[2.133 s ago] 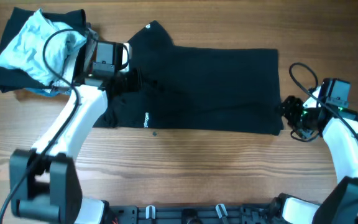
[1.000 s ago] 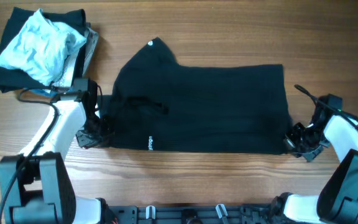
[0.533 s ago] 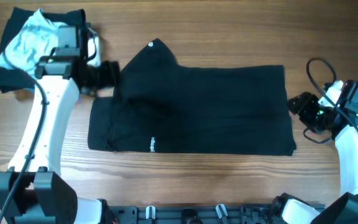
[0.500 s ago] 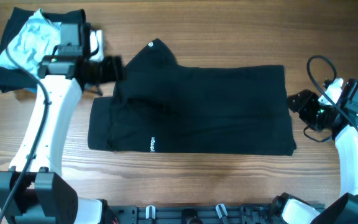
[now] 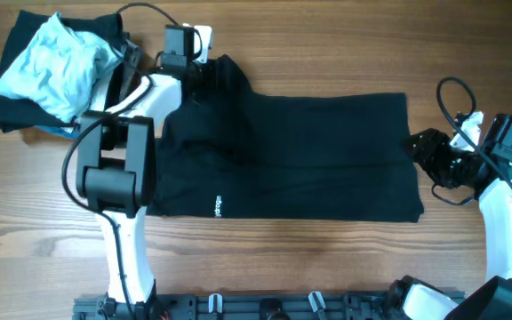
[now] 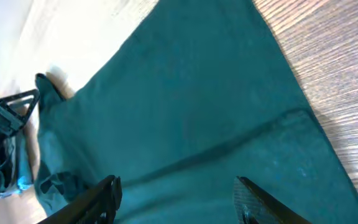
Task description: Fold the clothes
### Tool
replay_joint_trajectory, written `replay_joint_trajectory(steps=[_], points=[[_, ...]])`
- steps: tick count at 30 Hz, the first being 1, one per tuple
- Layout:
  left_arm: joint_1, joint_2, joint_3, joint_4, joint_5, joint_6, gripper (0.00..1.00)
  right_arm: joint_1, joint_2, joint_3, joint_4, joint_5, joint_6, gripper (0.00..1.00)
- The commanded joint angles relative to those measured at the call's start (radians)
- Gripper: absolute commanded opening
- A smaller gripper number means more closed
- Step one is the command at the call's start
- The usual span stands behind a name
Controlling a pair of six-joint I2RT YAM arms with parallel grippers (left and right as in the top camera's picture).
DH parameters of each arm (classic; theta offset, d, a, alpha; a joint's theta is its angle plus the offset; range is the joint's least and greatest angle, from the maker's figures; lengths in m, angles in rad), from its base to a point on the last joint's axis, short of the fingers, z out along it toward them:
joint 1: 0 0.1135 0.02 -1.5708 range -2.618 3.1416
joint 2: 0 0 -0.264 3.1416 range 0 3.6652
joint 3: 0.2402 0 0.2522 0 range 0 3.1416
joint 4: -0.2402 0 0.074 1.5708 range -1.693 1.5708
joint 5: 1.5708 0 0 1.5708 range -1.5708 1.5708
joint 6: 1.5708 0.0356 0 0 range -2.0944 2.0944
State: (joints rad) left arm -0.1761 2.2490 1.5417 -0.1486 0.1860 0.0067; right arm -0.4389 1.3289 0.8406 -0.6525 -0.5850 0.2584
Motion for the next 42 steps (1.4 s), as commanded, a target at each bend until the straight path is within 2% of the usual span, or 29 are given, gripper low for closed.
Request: replay_joint_trajectory(steps=[1,2,3,4,5,6,7,10,14,24,25,26,28,36,39,42], points=[[-0.018,0.039,0.027,0.012,0.014,0.07,0.86,0.015,-0.009,0.016,-0.003,0.028,-0.02,0.62],[-0.021,0.051,0.027,0.015,0.015,0.089,0.78,0.016,-0.009,0.016,-0.002,0.029,-0.022,0.62],[-0.023,0.058,0.027,0.014,0.015,0.094,0.53,0.016,-0.009,0.016,0.003,0.034,-0.023,0.62],[-0.023,0.058,0.027,0.007,0.015,0.094,0.37,0.016,-0.009,0.016,0.011,0.043,-0.023,0.62],[-0.023,0.052,0.027,0.007,0.015,0.09,0.14,0.018,-0.009,0.016,0.027,0.064,-0.024,0.62],[-0.023,0.046,0.027,0.005,0.015,0.09,0.06,0.021,-0.009,0.016,0.045,0.082,-0.024,0.62],[-0.023,0.022,0.027,-0.008,0.015,0.089,0.04,0.028,-0.008,0.016,0.086,0.111,-0.023,0.62],[-0.023,-0.088,0.027,-0.089,0.015,0.09,0.04,0.043,-0.006,0.016,0.245,0.257,-0.019,0.62],[-0.023,-0.206,0.028,-0.202,-0.024,0.091,0.04,0.043,0.066,0.016,0.42,0.273,-0.018,0.62],[-0.023,-0.252,0.027,-0.356,-0.053,0.091,0.04,0.101,0.53,0.016,0.869,0.233,-0.02,0.61],[-0.023,-0.252,0.027,-0.365,-0.053,0.091,0.04,0.117,0.561,0.018,0.9,0.234,-0.019,0.64],[-0.023,-0.252,0.027,-0.372,-0.053,0.091,0.04,0.132,0.588,0.021,0.929,0.238,-0.019,0.73],[-0.023,-0.252,0.027,-0.377,-0.053,0.09,0.04,0.169,0.652,0.03,0.986,0.256,0.007,0.75],[-0.023,-0.252,0.027,-0.387,-0.053,0.091,0.04,0.189,0.744,0.085,1.01,0.328,0.055,0.54],[-0.023,-0.252,0.027,-0.387,-0.053,0.091,0.04,0.18,0.743,0.111,0.972,0.393,0.006,0.6],[-0.023,-0.252,0.027,-0.387,-0.053,0.091,0.04,0.2,0.743,0.18,0.806,0.422,0.016,0.61]])
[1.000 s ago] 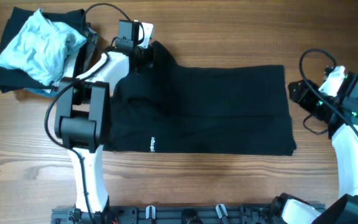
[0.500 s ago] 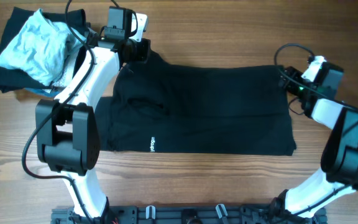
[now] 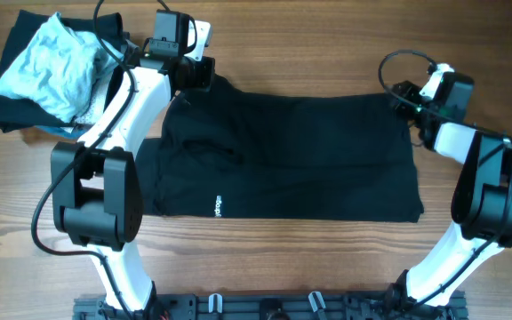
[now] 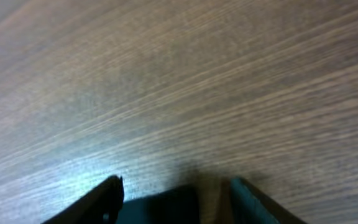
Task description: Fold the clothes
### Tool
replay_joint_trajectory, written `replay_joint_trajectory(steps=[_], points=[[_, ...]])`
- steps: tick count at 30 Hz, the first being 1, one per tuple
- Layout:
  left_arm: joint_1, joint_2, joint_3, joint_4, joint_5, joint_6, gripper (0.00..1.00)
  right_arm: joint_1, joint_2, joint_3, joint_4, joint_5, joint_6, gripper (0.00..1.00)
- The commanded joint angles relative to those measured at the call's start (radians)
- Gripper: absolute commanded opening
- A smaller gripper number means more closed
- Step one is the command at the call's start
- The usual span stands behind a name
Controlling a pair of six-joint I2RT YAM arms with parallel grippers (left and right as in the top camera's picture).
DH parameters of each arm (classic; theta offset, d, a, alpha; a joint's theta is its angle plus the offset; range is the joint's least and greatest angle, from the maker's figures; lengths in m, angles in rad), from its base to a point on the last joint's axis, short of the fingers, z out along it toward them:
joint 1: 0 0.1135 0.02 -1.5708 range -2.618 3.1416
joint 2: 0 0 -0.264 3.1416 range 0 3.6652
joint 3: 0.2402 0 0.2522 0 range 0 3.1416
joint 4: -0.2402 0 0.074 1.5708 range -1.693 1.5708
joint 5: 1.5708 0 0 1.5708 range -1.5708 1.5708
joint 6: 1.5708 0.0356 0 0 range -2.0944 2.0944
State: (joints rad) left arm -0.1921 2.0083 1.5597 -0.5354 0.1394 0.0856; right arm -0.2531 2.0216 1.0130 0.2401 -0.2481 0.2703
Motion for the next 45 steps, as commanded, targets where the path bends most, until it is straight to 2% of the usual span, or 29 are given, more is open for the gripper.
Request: replay_joint_trajectory(steps=[1,5,6,8,10,11,13,17,21,26,30,39,45], points=[[-0.007,-0.011,0.01,0.001,-0.006,0.012,0.04,0.032,0.05,0.01,-0.101,0.146,0.046,0.62],[-0.007,-0.011,0.01,0.002,-0.006,0.012,0.04,0.076,0.051,0.01,-0.114,0.187,0.063,0.61],[-0.007,-0.011,0.01,0.002,-0.006,0.012,0.04,0.077,0.054,0.01,-0.117,0.206,0.085,0.56],[-0.007,-0.011,0.01,0.002,-0.006,0.012,0.04,0.077,0.071,0.01,-0.142,0.195,0.129,0.36],[-0.007,-0.011,0.01,0.002,-0.006,0.012,0.04,0.077,0.077,0.01,-0.148,0.121,0.103,0.25],[-0.007,-0.011,0.01,0.002,-0.006,0.012,0.04,0.077,0.077,0.01,-0.153,0.083,0.084,0.16],[-0.007,-0.011,0.01,0.002,-0.006,0.012,0.04,0.076,0.072,0.01,-0.152,0.082,0.086,0.04],[-0.007,-0.019,0.01,0.002,-0.007,0.012,0.04,0.076,-0.026,0.01,-0.19,0.082,0.086,0.04],[-0.007,-0.058,0.01,-0.018,-0.04,0.012,0.04,0.07,-0.249,0.01,-0.395,0.134,0.167,0.04],[-0.007,-0.066,0.01,-0.177,-0.059,0.011,0.04,0.006,-0.41,0.01,-0.639,0.182,0.27,0.04],[-0.007,-0.073,0.01,-0.338,-0.059,0.004,0.04,-0.021,-0.43,0.01,-0.782,0.174,0.273,0.04],[-0.007,-0.098,0.01,-0.713,-0.058,0.003,0.04,-0.021,-0.43,0.01,-0.913,0.174,0.196,0.04],[-0.007,-0.111,0.01,-0.813,-0.059,-0.086,0.04,-0.021,-0.43,0.01,-0.976,0.203,0.174,0.04]])
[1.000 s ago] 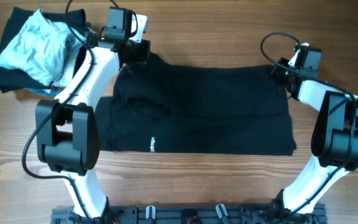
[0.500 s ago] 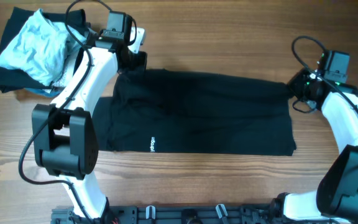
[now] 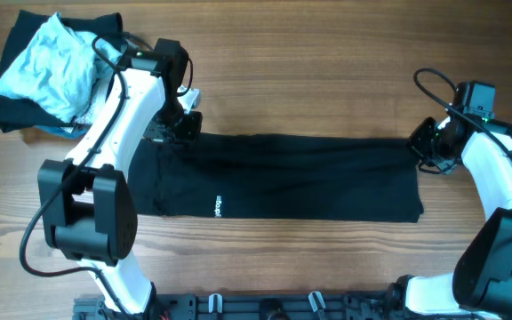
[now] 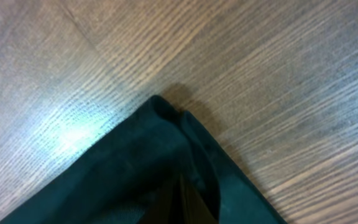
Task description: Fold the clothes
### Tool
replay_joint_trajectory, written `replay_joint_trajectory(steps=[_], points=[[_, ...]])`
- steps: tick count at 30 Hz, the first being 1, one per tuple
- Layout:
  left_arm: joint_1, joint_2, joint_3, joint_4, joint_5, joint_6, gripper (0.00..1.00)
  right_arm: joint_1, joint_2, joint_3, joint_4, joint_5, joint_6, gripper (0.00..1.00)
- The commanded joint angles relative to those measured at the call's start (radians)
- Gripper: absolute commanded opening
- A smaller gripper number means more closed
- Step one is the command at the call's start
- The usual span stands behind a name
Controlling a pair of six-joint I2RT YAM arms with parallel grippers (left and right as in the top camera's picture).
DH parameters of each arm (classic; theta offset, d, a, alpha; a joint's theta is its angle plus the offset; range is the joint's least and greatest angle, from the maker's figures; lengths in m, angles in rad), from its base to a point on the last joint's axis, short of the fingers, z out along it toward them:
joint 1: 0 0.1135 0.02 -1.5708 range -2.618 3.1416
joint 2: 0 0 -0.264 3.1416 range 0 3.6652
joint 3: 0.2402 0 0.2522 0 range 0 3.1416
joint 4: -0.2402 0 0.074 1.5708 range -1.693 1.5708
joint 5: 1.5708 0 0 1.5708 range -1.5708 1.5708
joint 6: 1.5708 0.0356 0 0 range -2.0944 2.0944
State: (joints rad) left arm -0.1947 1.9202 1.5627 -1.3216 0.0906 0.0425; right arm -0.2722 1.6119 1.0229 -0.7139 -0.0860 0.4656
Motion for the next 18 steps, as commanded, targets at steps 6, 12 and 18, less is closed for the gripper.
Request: replay_joint_trajectory(steps=[6,12,18], points=[[-0.004,-0.023,-0.027,-0.108,-0.01,-0.051,0.05,-0.002,-0.021,0.0,-0.077,0.08,-0.032,0.04],[-0.004,-0.023,-0.085,-0.082,-0.01,-0.051,0.35,-0.003,-0.021,0.0,-0.151,0.14,-0.066,0.82],[-0.004,-0.023,-0.085,-0.023,0.041,-0.051,0.22,-0.002,-0.021,0.0,-0.113,0.056,-0.093,0.81]])
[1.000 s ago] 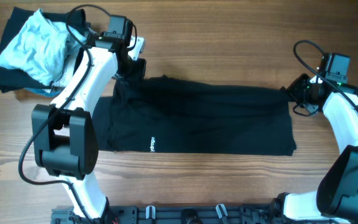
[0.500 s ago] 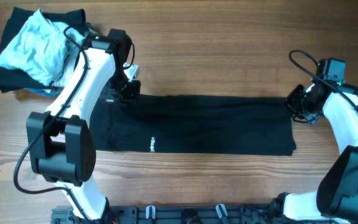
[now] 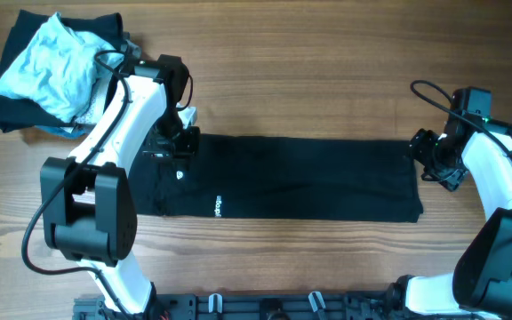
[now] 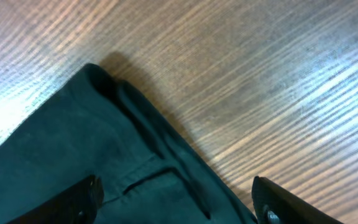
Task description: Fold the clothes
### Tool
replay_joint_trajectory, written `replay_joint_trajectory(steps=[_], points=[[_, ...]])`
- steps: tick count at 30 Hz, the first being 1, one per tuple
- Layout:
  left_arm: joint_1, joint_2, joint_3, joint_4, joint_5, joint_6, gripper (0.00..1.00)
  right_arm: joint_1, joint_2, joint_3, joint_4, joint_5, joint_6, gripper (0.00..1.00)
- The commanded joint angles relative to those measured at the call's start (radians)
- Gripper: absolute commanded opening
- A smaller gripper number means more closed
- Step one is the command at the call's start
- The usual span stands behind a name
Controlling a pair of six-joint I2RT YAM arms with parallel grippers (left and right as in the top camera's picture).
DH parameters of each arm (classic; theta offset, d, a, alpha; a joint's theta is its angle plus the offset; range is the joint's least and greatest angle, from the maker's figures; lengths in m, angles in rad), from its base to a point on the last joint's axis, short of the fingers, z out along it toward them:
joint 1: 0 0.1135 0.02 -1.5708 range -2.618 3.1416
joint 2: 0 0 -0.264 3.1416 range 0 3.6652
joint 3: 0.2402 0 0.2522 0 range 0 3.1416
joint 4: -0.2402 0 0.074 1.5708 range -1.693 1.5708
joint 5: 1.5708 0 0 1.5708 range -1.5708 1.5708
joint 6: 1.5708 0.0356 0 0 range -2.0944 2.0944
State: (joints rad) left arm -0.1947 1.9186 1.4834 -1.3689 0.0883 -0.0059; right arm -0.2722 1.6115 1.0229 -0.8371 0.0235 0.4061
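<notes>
A black garment lies on the wooden table as a long band, folded in half lengthwise, with small white print near its left front. My left gripper rests on its far left corner; its fingers are hidden under the wrist. My right gripper sits at the far right corner. In the right wrist view that gripper is open, fingers wide apart, over the doubled corner of the garment, which lies flat on the wood.
A heap of clothes, a crumpled light blue piece on a black one, lies at the far left corner behind the left arm. A rail runs along the table's near edge. Bare wood surrounds the garment.
My right gripper was shut on the garment's far right corner and is now open, with the corner lying on the table. My left gripper sits slightly nearer the front on the left corner.
First the garment lay spread wide, my left gripper at its far left corner and my right one open beside its right edge. Then both grippers were at the far corners. After that the far edge lay toward the front, halving the garment, and now the right corner is released.
</notes>
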Motion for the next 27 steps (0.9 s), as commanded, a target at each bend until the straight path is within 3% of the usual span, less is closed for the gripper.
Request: replay_joint_trajectory(steps=[1,4,5,7,11,12,16,18,21,24,25,27], points=[[-0.004,-0.022,-0.006,0.042,0.06,-0.003,0.19,-0.003,-0.018,0.0,0.013,-0.1,-0.059,0.82],[-0.004,-0.031,-0.006,0.047,0.084,-0.003,0.06,-0.057,0.003,-0.002,0.042,-0.182,-0.121,0.92],[-0.004,-0.044,-0.006,0.044,0.087,-0.002,0.06,-0.091,0.012,-0.002,0.037,-0.185,-0.13,0.95],[-0.004,-0.106,-0.005,0.056,0.115,-0.003,0.13,-0.154,0.037,-0.008,0.031,-0.282,-0.194,0.96],[-0.003,-0.342,-0.004,0.172,0.124,-0.006,0.45,-0.192,0.113,-0.071,0.044,-0.362,-0.25,0.96],[-0.003,-0.407,-0.004,0.2,0.124,-0.006,0.49,-0.185,0.127,-0.087,0.051,-0.361,-0.249,0.96],[-0.003,-0.506,-0.004,0.221,0.124,-0.006,0.51,-0.166,0.169,-0.148,0.088,-0.378,-0.266,0.93],[-0.003,-0.515,-0.004,0.224,0.124,-0.006,0.52,-0.142,0.169,-0.17,0.126,-0.509,-0.356,0.85],[-0.003,-0.512,-0.004,0.229,0.124,-0.006,0.52,-0.092,0.169,-0.171,0.114,-0.48,-0.333,0.61],[-0.003,-0.512,-0.004,0.226,0.124,-0.005,0.52,-0.095,0.169,-0.171,0.119,-0.418,-0.265,0.18],[-0.003,-0.512,-0.004,0.224,0.124,-0.005,0.52,-0.101,0.169,-0.17,0.122,-0.418,-0.265,0.09],[-0.003,-0.512,-0.004,0.222,0.12,-0.002,0.51,-0.132,0.166,-0.145,0.119,-0.379,-0.265,0.04]])
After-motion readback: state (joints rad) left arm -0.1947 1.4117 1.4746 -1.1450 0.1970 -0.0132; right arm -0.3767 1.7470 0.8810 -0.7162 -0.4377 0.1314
